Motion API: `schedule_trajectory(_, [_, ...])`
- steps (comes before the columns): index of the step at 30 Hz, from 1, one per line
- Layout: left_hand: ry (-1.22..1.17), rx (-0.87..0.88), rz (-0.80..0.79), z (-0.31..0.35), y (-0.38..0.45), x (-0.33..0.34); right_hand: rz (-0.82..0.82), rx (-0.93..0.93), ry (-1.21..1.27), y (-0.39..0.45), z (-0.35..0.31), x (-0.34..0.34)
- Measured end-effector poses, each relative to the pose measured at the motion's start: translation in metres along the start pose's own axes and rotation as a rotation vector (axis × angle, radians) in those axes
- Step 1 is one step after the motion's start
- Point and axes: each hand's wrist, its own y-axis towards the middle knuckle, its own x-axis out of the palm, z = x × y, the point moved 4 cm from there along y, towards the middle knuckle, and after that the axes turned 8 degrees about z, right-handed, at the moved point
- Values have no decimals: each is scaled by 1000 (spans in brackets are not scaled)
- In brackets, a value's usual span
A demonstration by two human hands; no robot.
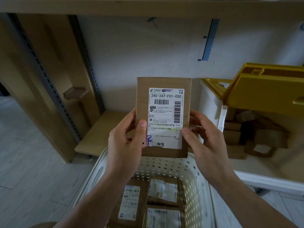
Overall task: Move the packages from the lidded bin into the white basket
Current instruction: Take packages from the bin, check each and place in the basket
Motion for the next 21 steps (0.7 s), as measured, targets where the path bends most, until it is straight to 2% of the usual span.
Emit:
schedule_trajectory(14, [-20, -9, -32, 0, -1, 0, -6, 19, -10, 0, 3, -3])
schedule_trajectory(21, [-15, -208, -63, -20, -6, -4, -87, 105, -106, -2, 16, -2])
